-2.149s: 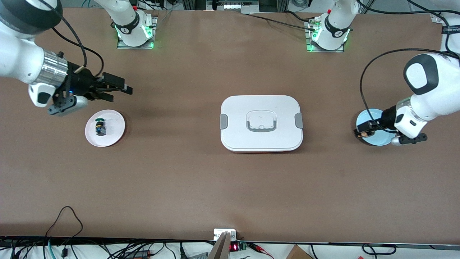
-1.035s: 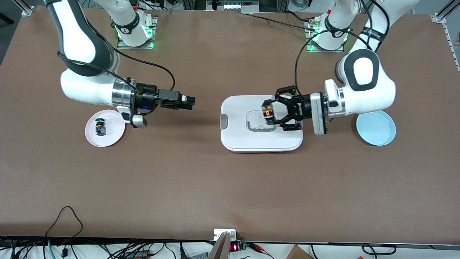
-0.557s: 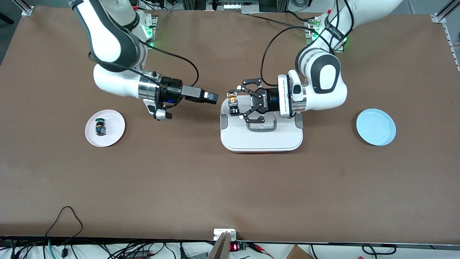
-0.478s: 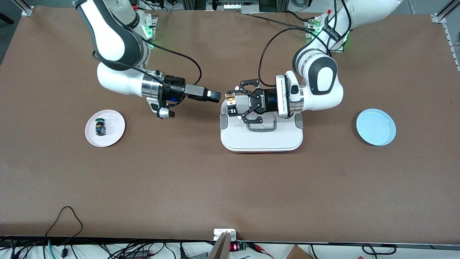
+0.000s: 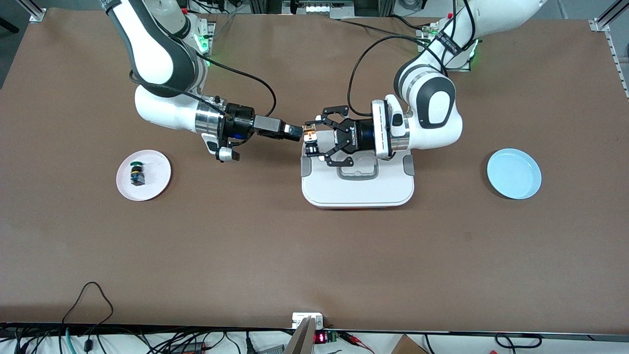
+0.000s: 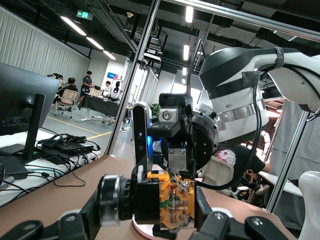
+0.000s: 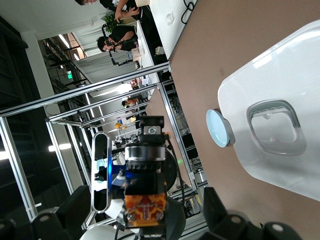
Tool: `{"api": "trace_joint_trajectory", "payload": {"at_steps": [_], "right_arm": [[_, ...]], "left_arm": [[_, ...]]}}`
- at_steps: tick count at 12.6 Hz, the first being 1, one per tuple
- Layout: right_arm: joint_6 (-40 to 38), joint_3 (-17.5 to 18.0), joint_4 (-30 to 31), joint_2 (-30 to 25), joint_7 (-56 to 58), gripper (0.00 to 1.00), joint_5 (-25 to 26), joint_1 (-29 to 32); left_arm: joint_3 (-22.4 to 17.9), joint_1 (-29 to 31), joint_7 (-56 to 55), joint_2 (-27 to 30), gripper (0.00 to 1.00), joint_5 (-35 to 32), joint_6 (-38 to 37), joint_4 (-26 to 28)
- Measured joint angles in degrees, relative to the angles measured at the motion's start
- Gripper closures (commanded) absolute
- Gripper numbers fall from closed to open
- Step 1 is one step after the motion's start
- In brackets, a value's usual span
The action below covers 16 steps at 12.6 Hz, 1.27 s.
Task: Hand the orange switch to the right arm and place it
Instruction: 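Grasp the orange switch with the right gripper beside the left gripper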
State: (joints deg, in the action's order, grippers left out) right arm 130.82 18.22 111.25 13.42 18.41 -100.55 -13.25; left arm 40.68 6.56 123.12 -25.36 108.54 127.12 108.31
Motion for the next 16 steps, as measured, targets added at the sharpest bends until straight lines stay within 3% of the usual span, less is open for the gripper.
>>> {"api": "trace_joint_trajectory", "payload": {"at_steps": [9, 12, 16], "right_arm": [[2.2, 0.4, 0.0, 0.6, 0.2, 0.17, -2.2, -1.9], [2.3, 0.6, 0.0, 0.5, 0.2, 0.32, -3.0, -2.0], [2.6, 0.6, -0.3, 0.3, 0.2, 0.65, -3.7, -2.0]], "left_arm": [[0.0, 0.0, 0.0, 0.0, 0.64, 0.0, 0.0, -0.2], [0.0, 0.0, 0.0, 0.0, 0.64, 0.0, 0.0, -0.3], [-0.1, 0.0, 0.0, -0.1, 0.64, 0.0, 0.1, -0.3]]}}
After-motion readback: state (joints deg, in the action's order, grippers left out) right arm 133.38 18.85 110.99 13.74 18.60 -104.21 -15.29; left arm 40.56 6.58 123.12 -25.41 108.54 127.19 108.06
